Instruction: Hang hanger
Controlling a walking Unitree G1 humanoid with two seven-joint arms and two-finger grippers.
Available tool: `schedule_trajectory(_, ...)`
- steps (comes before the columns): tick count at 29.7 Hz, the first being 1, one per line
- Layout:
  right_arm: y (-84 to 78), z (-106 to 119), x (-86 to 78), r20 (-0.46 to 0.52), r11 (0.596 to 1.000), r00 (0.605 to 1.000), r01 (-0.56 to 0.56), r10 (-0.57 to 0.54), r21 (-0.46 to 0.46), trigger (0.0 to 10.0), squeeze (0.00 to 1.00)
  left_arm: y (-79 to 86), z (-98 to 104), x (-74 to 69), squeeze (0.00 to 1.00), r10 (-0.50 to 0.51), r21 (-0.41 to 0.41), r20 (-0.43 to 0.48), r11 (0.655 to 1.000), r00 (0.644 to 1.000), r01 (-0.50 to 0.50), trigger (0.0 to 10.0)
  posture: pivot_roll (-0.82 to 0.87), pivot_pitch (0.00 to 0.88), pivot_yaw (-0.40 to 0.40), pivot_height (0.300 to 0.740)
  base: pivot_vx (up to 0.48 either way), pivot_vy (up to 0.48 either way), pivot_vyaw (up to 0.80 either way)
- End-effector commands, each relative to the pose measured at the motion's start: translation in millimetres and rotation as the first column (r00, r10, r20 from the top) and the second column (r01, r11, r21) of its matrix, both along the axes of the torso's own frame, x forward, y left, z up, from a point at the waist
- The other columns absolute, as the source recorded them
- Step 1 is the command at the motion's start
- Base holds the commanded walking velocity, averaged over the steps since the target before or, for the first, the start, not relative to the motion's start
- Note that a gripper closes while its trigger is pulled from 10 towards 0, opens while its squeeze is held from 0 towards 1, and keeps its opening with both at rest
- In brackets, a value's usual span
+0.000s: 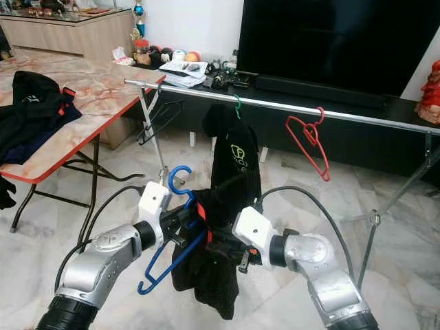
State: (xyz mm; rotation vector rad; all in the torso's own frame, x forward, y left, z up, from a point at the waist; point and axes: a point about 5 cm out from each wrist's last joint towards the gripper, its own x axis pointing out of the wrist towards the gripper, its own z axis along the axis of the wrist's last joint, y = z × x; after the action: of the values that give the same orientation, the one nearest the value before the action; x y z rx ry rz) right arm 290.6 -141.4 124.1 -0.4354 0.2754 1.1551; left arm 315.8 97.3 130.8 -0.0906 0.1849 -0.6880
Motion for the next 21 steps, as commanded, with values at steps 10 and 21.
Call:
schedule_trajectory(10,-47.6,44,46.9,0.301,0.905,0.856,0.418,-0.421,0.075,10.0,1.00,1.3,9,-4.4,0.00,-0.119,0.037,0.051,0.992,0.992,0.117,10.0,0.11,0.000,-0.081,0.740,0.000,0.000,0.00)
schedule_trajectory(21,-41.6,62,36.9,0.236,1.000,0.972,0.001,0.003,-0.020,10.0,0.00,0.5,1,-19.7,0.00,-0.308,0.148,0.043,0.943,0.950,0.299,10.0,0.10,0.000,-0.089,0.740,0.000,0.000,0.00)
